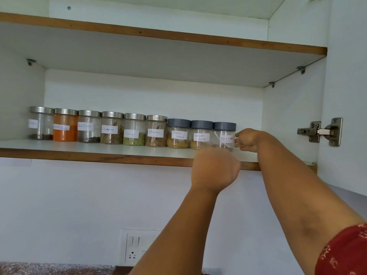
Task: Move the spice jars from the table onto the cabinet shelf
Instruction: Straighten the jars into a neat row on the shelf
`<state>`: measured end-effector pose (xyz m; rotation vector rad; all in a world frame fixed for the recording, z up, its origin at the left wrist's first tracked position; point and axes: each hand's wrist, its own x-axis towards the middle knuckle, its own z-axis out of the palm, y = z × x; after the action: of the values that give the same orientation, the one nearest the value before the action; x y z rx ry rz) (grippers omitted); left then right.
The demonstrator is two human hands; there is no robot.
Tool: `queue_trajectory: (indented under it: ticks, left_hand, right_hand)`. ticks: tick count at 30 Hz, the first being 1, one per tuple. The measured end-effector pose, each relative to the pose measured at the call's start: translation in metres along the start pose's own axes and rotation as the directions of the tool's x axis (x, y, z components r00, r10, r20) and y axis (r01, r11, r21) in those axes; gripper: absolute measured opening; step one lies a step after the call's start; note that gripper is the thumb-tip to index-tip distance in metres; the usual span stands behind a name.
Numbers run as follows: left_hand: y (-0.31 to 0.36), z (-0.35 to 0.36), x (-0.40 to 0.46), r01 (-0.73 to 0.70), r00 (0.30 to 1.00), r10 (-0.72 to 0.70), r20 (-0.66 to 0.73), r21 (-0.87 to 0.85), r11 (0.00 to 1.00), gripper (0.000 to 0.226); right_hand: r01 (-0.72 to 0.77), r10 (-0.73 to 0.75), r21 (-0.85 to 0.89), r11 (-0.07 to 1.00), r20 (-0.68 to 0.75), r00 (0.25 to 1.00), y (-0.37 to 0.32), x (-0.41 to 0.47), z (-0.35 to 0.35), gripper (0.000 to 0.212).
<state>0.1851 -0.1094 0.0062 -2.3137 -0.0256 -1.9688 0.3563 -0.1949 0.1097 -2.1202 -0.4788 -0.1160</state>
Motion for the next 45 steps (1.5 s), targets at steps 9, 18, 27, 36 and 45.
queue_trajectory:
  ticks: [9, 18, 27, 36, 45]
  left_hand:
    - [0.001, 0.000, -0.001, -0.002, 1.000, 0.001, 0.030, 0.023, 1.000, 0.033]
    - [0.000, -0.006, 0.000, 0.021, 0.994, -0.017, 0.107, -0.039, 0.999, 0.031]
    - [-0.002, -0.019, 0.006, 0.040, 0.939, -0.038, 0.341, 0.001, 0.999, 0.045]
    - [-0.006, -0.039, -0.001, 0.022, 0.914, -0.007, 0.406, -0.034, 0.999, 0.038]
    - [0.062, -0.114, -0.031, 0.502, 0.768, -0.163, 0.620, -0.424, 0.754, 0.062]
  right_hand:
    - [-0.023, 0.024, -0.010, 1.000, 0.074, 0.997, 0.000, -0.002, -0.001, 0.026]
    - [-0.114, 0.017, -0.587, 0.801, -0.168, 0.986, -0.008, -0.036, 0.021, 0.056]
    - [0.130, -0.050, -0.488, 0.863, 0.173, 0.984, -0.009, -0.102, 0.023, 0.029]
    - [0.139, -0.340, -0.707, 0.694, -0.152, 0.928, 0.012, -0.171, 0.034, 0.056]
    - [0.289, -0.455, -0.498, 0.818, -0.253, 0.854, 0.007, -0.295, 0.007, 0.038]
